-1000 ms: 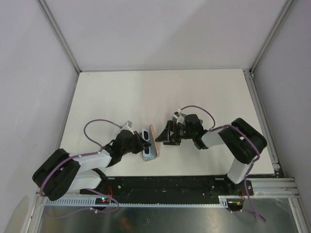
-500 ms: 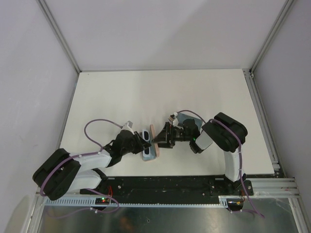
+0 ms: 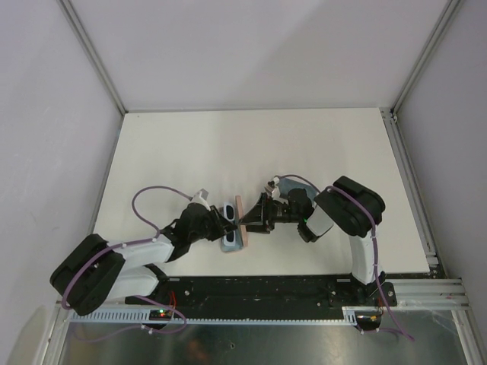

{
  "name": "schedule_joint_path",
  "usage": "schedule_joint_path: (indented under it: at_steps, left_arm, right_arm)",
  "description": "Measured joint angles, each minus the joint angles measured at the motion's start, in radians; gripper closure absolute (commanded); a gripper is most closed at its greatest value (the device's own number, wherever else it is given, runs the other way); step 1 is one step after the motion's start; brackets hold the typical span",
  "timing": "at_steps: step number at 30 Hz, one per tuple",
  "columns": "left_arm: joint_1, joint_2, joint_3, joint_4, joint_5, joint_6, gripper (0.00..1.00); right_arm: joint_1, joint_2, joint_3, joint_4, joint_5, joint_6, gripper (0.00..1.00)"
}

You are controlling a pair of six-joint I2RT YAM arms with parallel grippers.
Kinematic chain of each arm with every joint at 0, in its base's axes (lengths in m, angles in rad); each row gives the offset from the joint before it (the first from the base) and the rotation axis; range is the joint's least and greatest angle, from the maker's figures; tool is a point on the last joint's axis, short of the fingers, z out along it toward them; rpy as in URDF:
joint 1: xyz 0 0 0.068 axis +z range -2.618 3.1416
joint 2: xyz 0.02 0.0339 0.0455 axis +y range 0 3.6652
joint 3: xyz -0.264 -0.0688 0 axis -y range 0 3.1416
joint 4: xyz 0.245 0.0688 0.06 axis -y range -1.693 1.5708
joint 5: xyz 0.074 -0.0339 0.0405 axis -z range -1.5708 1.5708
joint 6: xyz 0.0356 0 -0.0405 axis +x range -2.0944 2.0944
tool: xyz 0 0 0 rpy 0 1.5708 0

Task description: Organize the sunglasses

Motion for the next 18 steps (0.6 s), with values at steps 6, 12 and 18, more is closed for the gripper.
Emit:
schedule_joint_path:
  at_steps: [6,12,18]
  left_arm:
    - [0.01,-0.035,0.0,0.001,0.006,-0.001,0.6]
    - [0.017,-0.034,-0.012,0.006,0.02,-0.003,0.47]
    - [0.017,-0.034,-0.012,-0.01,0.021,-0.003,0.47]
  right_arm:
    - [0.0,-0.027,-0.009,-0.005,0.004,-0.006,0.28]
    - [0.0,-0.028,-0.011,-0.018,0.007,-0.014,0.28]
    - [0.0,-0.031,-0.012,-0.034,0.008,-0.026,0.28]
